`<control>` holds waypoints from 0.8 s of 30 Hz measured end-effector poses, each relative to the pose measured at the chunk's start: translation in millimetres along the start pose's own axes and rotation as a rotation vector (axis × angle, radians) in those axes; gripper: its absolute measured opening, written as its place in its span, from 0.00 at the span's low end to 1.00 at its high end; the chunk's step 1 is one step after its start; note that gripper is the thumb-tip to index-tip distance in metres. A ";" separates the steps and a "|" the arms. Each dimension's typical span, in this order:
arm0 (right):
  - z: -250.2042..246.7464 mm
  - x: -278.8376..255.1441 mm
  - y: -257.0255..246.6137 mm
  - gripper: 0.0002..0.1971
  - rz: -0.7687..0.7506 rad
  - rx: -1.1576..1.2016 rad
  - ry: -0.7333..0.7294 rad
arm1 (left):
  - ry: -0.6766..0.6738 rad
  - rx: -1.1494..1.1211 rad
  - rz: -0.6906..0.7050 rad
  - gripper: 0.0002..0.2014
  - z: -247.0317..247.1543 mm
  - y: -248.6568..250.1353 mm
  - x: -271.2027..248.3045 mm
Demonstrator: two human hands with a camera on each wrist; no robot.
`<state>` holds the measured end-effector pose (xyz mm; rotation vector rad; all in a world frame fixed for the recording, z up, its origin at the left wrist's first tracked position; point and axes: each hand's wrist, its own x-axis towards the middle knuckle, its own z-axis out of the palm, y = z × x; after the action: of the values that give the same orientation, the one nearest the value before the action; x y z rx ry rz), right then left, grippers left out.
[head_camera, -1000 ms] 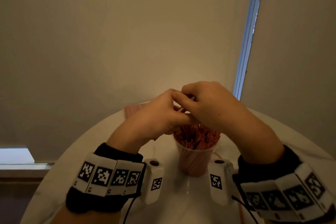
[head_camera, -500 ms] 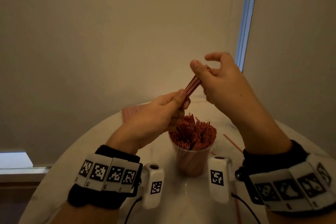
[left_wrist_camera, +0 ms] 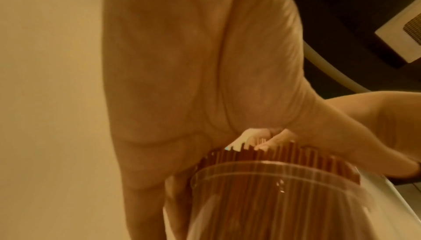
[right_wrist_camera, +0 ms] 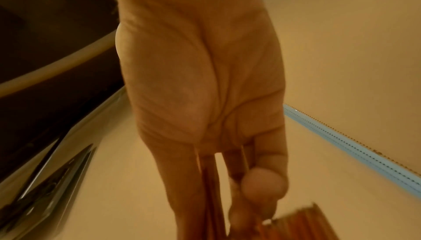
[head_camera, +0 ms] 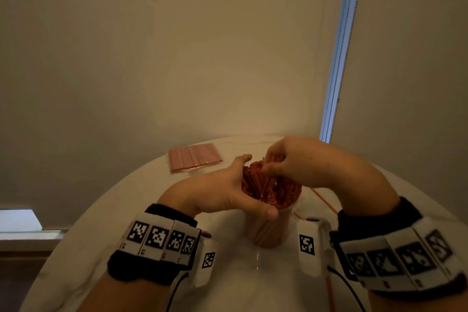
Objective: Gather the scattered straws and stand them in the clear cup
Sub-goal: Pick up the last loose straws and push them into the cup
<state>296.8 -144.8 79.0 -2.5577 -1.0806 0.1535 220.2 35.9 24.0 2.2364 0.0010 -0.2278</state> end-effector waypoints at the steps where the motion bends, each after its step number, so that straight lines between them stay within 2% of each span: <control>1: 1.7 2.1 -0.6 0.08 0.004 -0.010 -0.010 | 0.004 0.023 -0.002 0.64 1.5 -0.1 1.7; 2: 1.9 3.4 -2.1 0.06 -0.007 0.011 0.031 | 0.018 0.034 -0.001 0.61 2.2 -0.1 3.2; 5: -2.4 4.9 -5.1 0.02 -0.087 0.174 0.279 | 0.042 0.019 -0.006 0.54 3.5 1.2 3.7; 6: -2.4 5.0 -6.1 0.02 -0.104 0.185 0.300 | 0.048 0.012 -0.006 0.53 3.8 0.9 3.9; 7: -0.4 5.1 -7.7 0.02 -0.092 0.165 0.267 | 0.056 0.008 -0.004 0.52 3.6 0.7 3.8; 10: 15.2 9.7 -12.1 0.04 -0.004 -0.074 0.025 | 0.075 0.017 0.002 0.49 3.3 1.2 2.8; 12: 21.4 12.3 -12.5 0.07 0.004 -0.138 -0.052 | 0.077 0.029 0.004 0.47 3.7 1.9 2.1; 14: 16.2 11.1 -10.9 0.07 -0.036 0.000 -0.017 | 0.080 0.023 0.005 0.45 3.8 2.2 1.6; 16: 9.0 9.1 -10.0 0.03 -0.086 0.102 0.084 | 0.079 0.001 0.003 0.45 3.9 2.1 1.1; 18: 6.5 8.2 -7.3 0.03 -0.080 0.061 0.138 | 0.072 -0.008 -0.009 0.45 3.9 2.0 0.9; 21: 8.8 6.8 -1.3 0.14 -0.016 -0.030 -0.008 | 0.071 -0.017 -0.024 0.46 3.7 0.8 1.1; 22: 9.5 6.9 0.0 0.14 -0.007 -0.020 -0.055 | 0.073 -0.020 -0.029 0.46 3.7 0.4 1.6; 24: 11.0 7.9 -0.8 0.06 -0.027 0.044 -0.034 | 0.067 -0.025 -0.032 0.45 3.9 -0.1 2.6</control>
<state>299.2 -135.6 69.5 -2.5089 -1.1112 0.2129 222.0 32.7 21.2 2.2190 0.0753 -0.1695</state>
